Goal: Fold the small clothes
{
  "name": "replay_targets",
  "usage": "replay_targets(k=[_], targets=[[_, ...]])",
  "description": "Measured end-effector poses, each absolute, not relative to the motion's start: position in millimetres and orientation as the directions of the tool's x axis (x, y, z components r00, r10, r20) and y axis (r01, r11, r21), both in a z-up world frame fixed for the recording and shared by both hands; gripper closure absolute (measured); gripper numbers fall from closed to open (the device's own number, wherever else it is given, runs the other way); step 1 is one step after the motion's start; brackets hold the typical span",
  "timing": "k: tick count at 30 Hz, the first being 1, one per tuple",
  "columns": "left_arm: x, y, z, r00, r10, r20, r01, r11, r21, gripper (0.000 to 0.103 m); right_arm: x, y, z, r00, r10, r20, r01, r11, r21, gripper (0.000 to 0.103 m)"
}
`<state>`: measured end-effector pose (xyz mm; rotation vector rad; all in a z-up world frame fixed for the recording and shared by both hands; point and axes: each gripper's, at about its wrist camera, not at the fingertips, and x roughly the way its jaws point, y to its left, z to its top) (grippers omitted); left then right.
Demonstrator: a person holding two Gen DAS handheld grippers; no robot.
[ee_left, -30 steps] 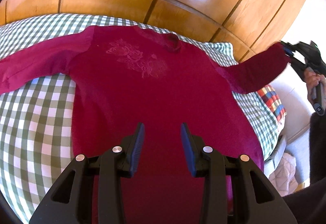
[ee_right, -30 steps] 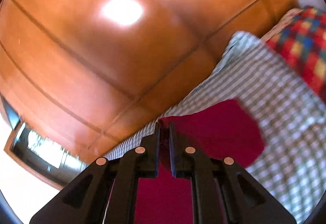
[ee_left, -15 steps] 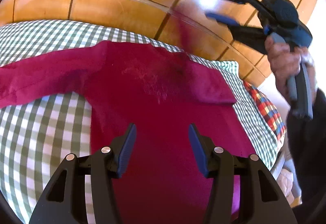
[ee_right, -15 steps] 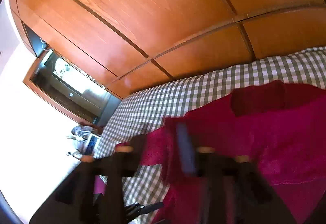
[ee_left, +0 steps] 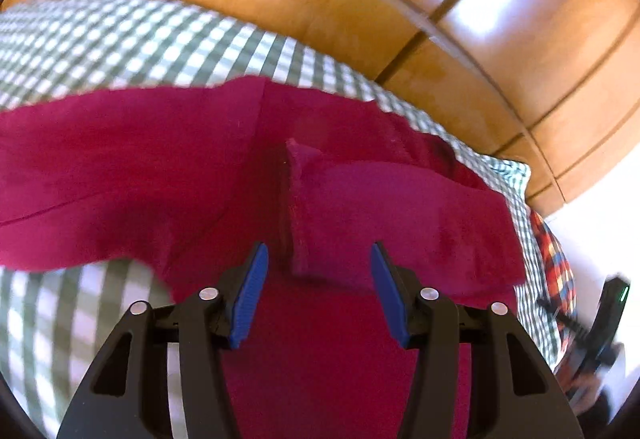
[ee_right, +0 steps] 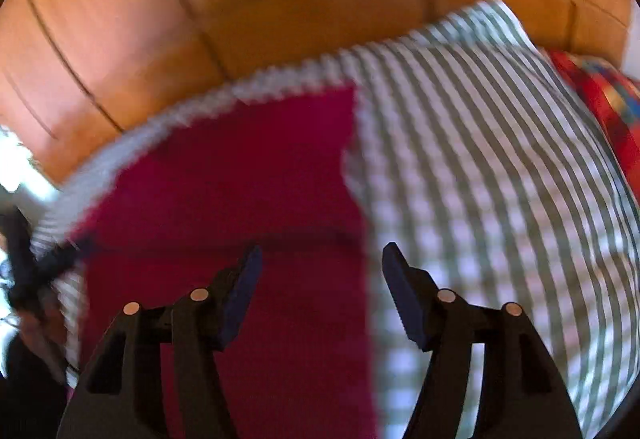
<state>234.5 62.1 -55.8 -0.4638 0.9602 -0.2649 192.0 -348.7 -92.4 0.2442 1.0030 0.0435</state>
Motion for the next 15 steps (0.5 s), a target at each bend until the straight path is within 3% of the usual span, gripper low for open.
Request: replay_targets(k=[2,5,7,10,12,15], targets=[[248.6,58.0,-61.3,0.540,-0.409,-0.736,-0.009,0.871,-0.490,0.053,195.1,-349.8,-107.3,0.526,0.124,-0.841,0.081,0.978,0.194,0.042],[261.8,48.7,-58.5,0.543,-0.385,-0.746,0.001,0.889,-0.458,0.072,208.1,-343.3,-118.0,0.542,0.119,-0.832,0.067,0.981,0.184,0.043],[270.4,42.6,-54.3,0.551,-0.343,-0.761,0.012,0.915,-0.404,0.099,220.0,-337.3,-118.1,0.558,0.099,-0.824,0.067,0.984,0.163,0.048],[274.0,48.0,-29.7,0.623,-0.323,-0.713,0.019,0.917,-0.399,0.099,232.8,-339.7,-105.3,0.604,0.057,-0.795,0.112,0.982,0.155,0.067],[273.3,53.2,-17.5,0.653,-0.320,-0.686,0.022,0.914,-0.405,0.099,233.3,-343.2,-106.0,0.602,0.023,-0.798,0.144,0.980,0.137,0.069],[279.4,47.8,-31.2,0.625,-0.225,-0.748,0.005,0.959,-0.284,0.099,234.0,-340.1,-119.0,0.578,0.012,-0.816,0.134,0.985,0.110,0.069]])
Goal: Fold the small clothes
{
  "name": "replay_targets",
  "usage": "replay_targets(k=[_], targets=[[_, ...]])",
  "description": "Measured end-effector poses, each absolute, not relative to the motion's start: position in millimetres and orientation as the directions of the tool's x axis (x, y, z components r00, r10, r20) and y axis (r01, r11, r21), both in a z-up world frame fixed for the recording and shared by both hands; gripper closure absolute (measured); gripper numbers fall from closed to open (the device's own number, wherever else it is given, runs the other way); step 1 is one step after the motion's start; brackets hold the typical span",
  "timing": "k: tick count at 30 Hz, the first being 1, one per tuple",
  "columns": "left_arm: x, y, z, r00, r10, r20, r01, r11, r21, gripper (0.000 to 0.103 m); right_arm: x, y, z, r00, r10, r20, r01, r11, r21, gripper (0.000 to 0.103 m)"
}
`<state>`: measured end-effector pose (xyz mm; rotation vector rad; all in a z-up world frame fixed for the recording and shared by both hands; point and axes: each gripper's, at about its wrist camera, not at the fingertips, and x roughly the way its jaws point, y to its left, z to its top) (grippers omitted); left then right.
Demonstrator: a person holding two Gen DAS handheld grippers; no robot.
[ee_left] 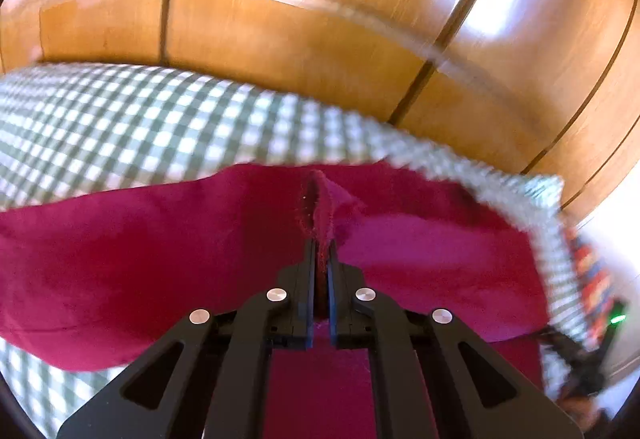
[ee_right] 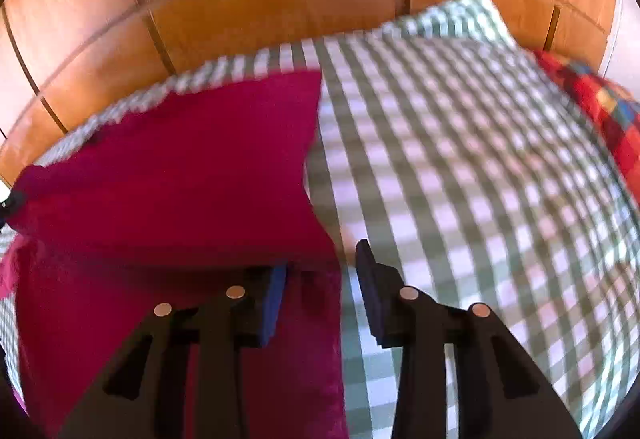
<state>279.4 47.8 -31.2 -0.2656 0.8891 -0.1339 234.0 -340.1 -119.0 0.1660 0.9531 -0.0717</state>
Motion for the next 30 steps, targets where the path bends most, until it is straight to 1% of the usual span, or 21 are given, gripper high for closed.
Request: replay_targets(k=[1,2,3,4,5,6,9,10,11,12,13,14,18,19,20,22,23,24,25,28,30], targets=[[281.0,46.9,-43.0,0.590,-0.222,-0.776,0.005,0.962,-0.272,0.099,232.1,-338.0,-118.6,0.577,0.009,-0.817,0.122,0.988,0.096,0.068],[280.6,47.1,-55.7,0.548,-0.236,-0.802,0.003,0.960,-0.280,0.099,229.5,-336.7,-117.2,0.571,0.015,-0.821,0.106,0.990,0.092,0.065],[277.9,47.4,-62.8,0.536,-0.237,-0.810,-0.004,0.959,-0.283,0.099,226.0,-336.7,-115.2,0.563,0.019,-0.826,0.091,0.992,0.084,0.059],[272.6,48.9,-65.1,0.551,-0.239,-0.799,-0.002,0.958,-0.288,0.099,221.8,-337.1,-112.5,0.560,0.008,-0.828,0.084,0.994,0.066,0.043],[268.6,50.6,-64.8,0.563,-0.243,-0.790,0.001,0.956,-0.294,0.099,217.4,-337.1,-108.1,0.563,-0.009,-0.826,0.077,0.996,0.042,0.041],[266.9,52.6,-64.2,0.563,-0.250,-0.787,-0.001,0.953,-0.303,0.096,212.5,-335.9,-100.8,0.574,-0.022,-0.819,0.064,0.998,0.018,0.041],[263.5,63.5,-59.9,0.576,-0.292,-0.764,-0.020,0.929,-0.370,0.075,203.8,-322.3,-77.1,0.634,0.019,-0.773,0.009,0.999,0.032,0.041],[264.5,65.2,-59.5,0.586,-0.291,-0.756,-0.033,0.924,-0.381,0.074,204.8,-315.1,-70.4,0.647,0.040,-0.761,-0.013,0.999,0.041,0.039],[263.3,67.8,-57.8,0.591,-0.285,-0.755,-0.044,0.923,-0.383,0.074,209.1,-302.4,-62.9,0.666,0.066,-0.743,-0.049,0.998,0.045,0.034],[260.8,70.9,-56.6,0.597,-0.279,-0.752,-0.058,0.920,-0.387,0.074,215.8,-288.7,-59.9,0.680,0.078,-0.729,-0.078,0.996,0.034,0.031],[257.5,76.4,-54.6,0.608,-0.275,-0.745,-0.079,0.912,-0.402,0.074,221.2,-279.5,-61.3,0.682,0.084,-0.727,-0.094,0.995,0.027,0.026],[253.3,83.2,-52.2,0.618,-0.270,-0.738,-0.098,0.905,-0.414,0.074,233.3,-266.9,-68.0,0.671,0.090,-0.736,-0.111,0.994,0.021,0.024],[226.1,111.4,-40.8,0.662,-0.210,-0.720,-0.148,0.904,-0.400,0.074,272.2,-242.0,-116.5,0.560,0.047,-0.827,-0.108,0.994,-0.017,0.023],[214.2,125.9,-38.6,0.667,-0.190,-0.720,-0.170,0.903,-0.396,0.074,273.7,-240.4,-122.4,0.570,0.036,-0.821,-0.101,0.994,-0.027,0.018],[202.2,140.7,-36.9,0.676,-0.163,-0.719,-0.197,0.900,-0.389,0.074,272.2,-240.1,-123.1,0.586,0.028,-0.809,-0.096,0.995,-0.035,0.017],[178.6,172.2,-35.0,0.694,-0.097,-0.713,-0.256,0.893,-0.370,0.074,267.6,-243.0,-117.5,0.585,0.019,-0.811,-0.080,0.996,-0.034,0.017],[168.0,188.2,-35.5,0.695,-0.064,-0.716,-0.291,0.885,-0.362,0.070,262.5,-243.8,-113.3,0.587,0.018,-0.809,-0.073,0.997,-0.031,0.017],[156.0,205.7,-36.2,0.693,-0.034,-0.720,-0.334,0.870,-0.362,0.059,252.4,-244.8,-106.9,0.603,0.023,-0.798,-0.075,0.997,-0.028,0.017],[141.0,230.5,-38.4,0.693,0.000,-0.721,-0.393,0.838,-0.379,0.053,244.1,-242.9,-103.0,0.616,0.024,-0.788,-0.082,0.996,-0.034,0.016],[103.2,292.2,-44.2,0.685,0.071,-0.725,-0.532,0.729,-0.431,0.052,209.2,-234.1,-100.8,0.638,0.017,-0.770,-0.122,0.989,-0.079,0.015],[81.8,324.0,-45.8,0.690,0.100,-0.717,-0.583,0.664,-0.468,0.052,192.0,-227.5,-105.4,0.639,0.017,-0.769,-0.142,0.985,-0.097,0.015]])
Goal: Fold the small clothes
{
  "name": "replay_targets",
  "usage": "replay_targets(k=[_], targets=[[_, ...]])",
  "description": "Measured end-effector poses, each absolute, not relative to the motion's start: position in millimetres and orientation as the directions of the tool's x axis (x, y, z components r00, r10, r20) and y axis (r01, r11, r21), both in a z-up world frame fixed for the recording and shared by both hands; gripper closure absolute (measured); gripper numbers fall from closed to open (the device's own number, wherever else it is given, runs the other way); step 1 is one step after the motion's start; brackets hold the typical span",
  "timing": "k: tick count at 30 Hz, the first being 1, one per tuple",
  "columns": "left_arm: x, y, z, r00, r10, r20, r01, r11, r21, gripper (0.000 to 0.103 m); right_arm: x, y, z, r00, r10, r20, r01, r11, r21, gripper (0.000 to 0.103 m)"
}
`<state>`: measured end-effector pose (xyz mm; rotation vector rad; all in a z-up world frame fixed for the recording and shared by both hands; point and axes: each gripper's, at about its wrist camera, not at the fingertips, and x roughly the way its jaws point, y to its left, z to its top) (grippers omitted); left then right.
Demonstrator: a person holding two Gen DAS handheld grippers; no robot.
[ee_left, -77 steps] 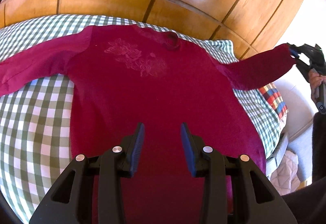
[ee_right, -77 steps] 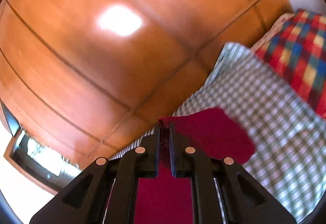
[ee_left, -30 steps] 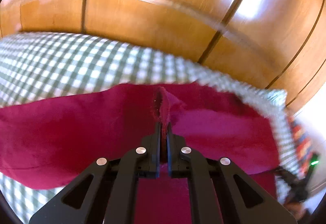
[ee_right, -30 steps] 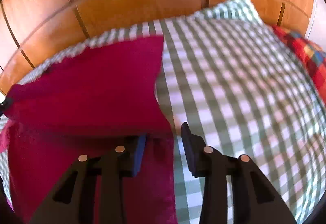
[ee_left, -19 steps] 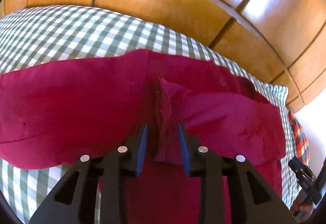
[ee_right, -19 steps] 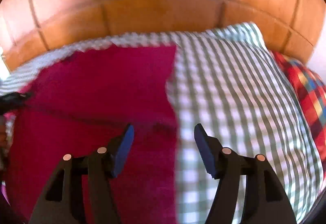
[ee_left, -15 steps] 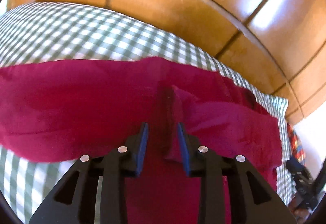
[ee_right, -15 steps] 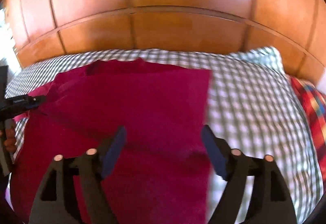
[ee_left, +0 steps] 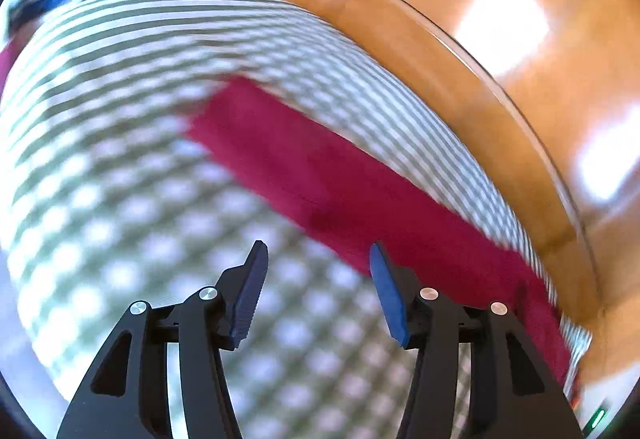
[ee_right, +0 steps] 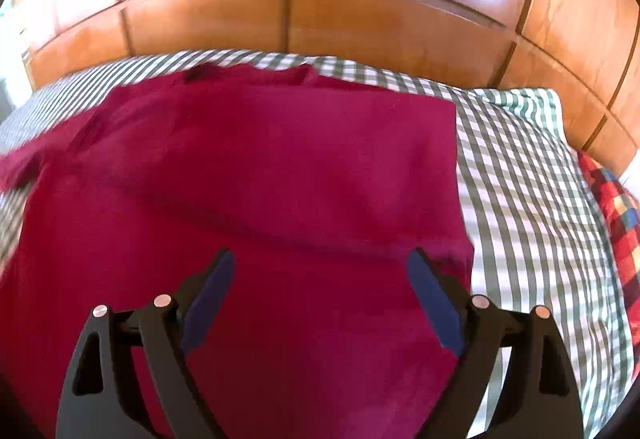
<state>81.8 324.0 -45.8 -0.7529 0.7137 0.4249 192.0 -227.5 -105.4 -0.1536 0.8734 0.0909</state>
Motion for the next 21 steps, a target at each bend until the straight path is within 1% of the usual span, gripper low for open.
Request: replay_targets(k=[3,6,8,10,12,15,16,17,18,19,20,21], targets=[[58.3,367.2,-49.1,0.698,0.129,-0.704,-0.635,0.565,-0.527,0.052,174.1,-216.6,-127.3,0.619,0.015,-0.786,-0.164,0.980,-0.110,0.015],[53.4,391.1,-53.7,0.699,0.122,-0.704,-0.654,0.507,-0.561,0.050,170.7,-216.0,-135.8,0.640,0.000,-0.768,-0.129,0.986,-0.107,0.014],[56.1,404.8,-60.6,0.707,0.089,-0.701,-0.654,0.460,-0.601,0.049,173.3,-220.1,-137.0,0.630,0.005,-0.777,-0.111,0.990,-0.083,0.010],[58.5,415.5,-65.0,0.724,0.059,-0.687,-0.638,0.437,-0.634,0.049,175.6,-222.2,-138.4,0.625,0.015,-0.781,-0.108,0.992,-0.067,0.009],[69.0,420.5,-66.8,0.706,0.069,-0.705,-0.659,0.429,-0.618,0.049,176.6,-221.9,-139.5,0.626,0.010,-0.780,-0.107,0.992,-0.074,0.009],[85.3,426.2,-75.9,0.687,0.042,-0.726,-0.677,0.403,-0.617,0.049,177.8,-221.2,-139.7,0.629,-0.002,-0.778,-0.103,0.991,-0.085,0.008],[92.0,428.4,-77.7,0.675,0.055,-0.736,-0.689,0.403,-0.602,0.051,172.7,-219.4,-138.9,0.630,-0.003,-0.777,-0.102,0.991,-0.086,0.008],[95.2,428.5,-77.9,0.666,0.064,-0.743,-0.697,0.407,-0.590,0.054,172.9,-219.9,-139.0,0.629,-0.001,-0.777,-0.102,0.991,-0.084,0.007],[99.1,427.5,-77.3,0.656,0.072,-0.751,-0.704,0.417,-0.575,0.068,172.7,-220.9,-138.8,0.629,0.001,-0.778,-0.101,0.992,-0.080,0.007],[106.2,425.6,-76.5,0.656,0.061,-0.752,-0.693,0.442,-0.569,0.096,173.4,-221.7,-138.7,0.628,0.003,-0.778,-0.100,0.992,-0.077,0.007],[113.1,422.1,-74.5,0.651,0.049,-0.757,-0.684,0.469,-0.558,0.097,173.2,-221.6,-139.3,0.628,0.005,-0.778,-0.100,0.992,-0.075,0.007],[116.0,415.8,-67.8,0.654,0.073,-0.753,-0.679,0.496,-0.542,0.097,173.5,-222.4,-139.7,0.628,0.008,-0.778,-0.099,0.993,-0.070,0.006]])
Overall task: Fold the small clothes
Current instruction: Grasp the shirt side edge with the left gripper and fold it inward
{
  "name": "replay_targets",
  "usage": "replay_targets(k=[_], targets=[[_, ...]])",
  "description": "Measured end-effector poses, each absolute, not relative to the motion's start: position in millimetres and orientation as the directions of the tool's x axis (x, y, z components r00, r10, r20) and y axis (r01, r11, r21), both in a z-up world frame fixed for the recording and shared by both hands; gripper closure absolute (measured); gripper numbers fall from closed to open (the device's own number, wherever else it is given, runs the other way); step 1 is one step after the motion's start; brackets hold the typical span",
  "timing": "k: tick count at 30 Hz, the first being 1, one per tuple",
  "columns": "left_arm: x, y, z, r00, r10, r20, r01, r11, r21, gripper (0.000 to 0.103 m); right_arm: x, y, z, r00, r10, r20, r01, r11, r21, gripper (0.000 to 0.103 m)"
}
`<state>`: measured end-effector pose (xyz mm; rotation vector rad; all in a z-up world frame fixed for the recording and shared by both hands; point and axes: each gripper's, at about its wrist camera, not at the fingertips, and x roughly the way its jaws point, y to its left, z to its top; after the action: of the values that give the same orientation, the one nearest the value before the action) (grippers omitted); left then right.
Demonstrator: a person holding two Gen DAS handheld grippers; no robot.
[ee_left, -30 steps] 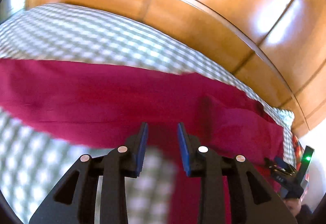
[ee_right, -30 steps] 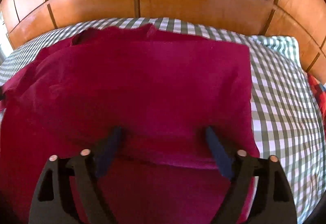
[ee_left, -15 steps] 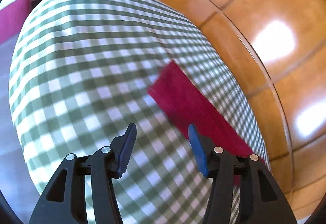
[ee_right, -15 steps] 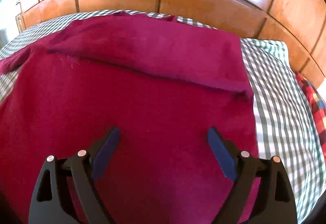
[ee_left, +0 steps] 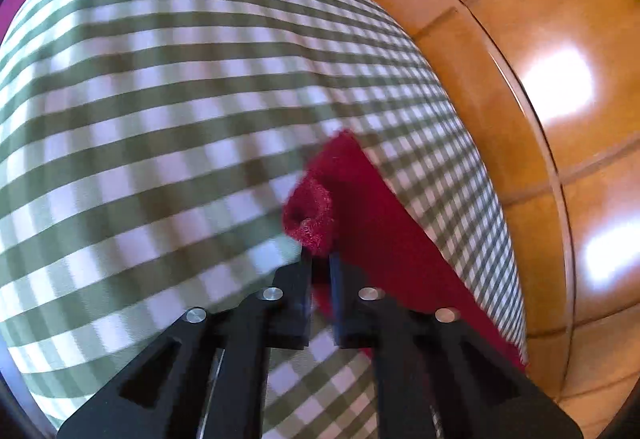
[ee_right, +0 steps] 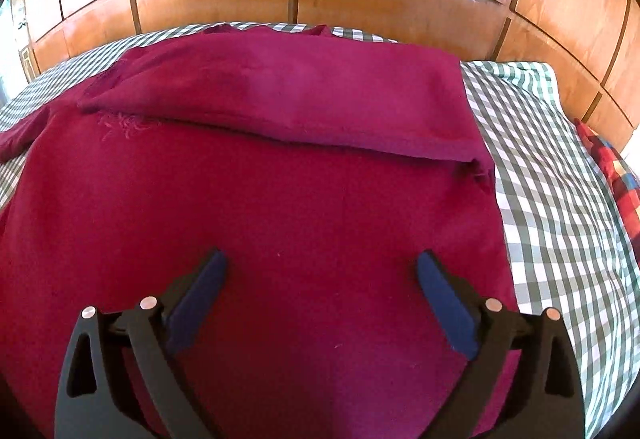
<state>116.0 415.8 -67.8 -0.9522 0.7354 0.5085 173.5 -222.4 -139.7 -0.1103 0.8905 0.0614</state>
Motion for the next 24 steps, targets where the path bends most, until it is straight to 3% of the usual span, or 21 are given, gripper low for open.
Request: replay_targets(k=[3,8,12,15,19,23,24], targets=[[123.6,393.0,-46.3,0.715,0.055,-0.697,-0.592,0.577,-0.562,0.097,173.5,-223.6,-140.4,0.628,0.013,-0.778,-0.099,0.993,-0.063,0.006],[141.6,300.4,14.0,0.830,-0.097,-0.549,-0.317,0.728,-0.608,0.097,172.4,-224.6,-141.0,0.629,0.022,-0.777,-0.099,0.994,-0.052,0.006],[159.7,206.7,40.5,0.840,-0.254,-0.480,-0.096,0.801,-0.591,0.097,171.6,-226.0,-140.7,0.631,0.031,-0.775,-0.101,0.994,-0.042,0.006],[173.8,119.5,34.4,0.785,-0.379,-0.490,0.056,0.832,-0.553,0.097,171.1,-226.7,-140.6,0.632,0.042,-0.774,-0.102,0.994,-0.029,0.006],[192.4,38.9,-0.7,0.681,-0.457,-0.573,0.129,0.844,-0.521,0.097,171.0,-228.8,-140.0,0.631,0.056,-0.774,-0.104,0.995,-0.012,0.006],[201.4,-14.7,-40.7,0.589,-0.422,-0.689,0.157,0.896,-0.415,0.095,172.5,-232.1,-139.3,0.621,0.080,-0.780,-0.109,0.994,0.015,0.005],[196.8,-18.2,-44.5,0.579,-0.419,-0.699,0.167,0.900,-0.401,0.088,173.6,-233.6,-137.9,0.613,0.095,-0.785,-0.114,0.993,0.031,0.005]])
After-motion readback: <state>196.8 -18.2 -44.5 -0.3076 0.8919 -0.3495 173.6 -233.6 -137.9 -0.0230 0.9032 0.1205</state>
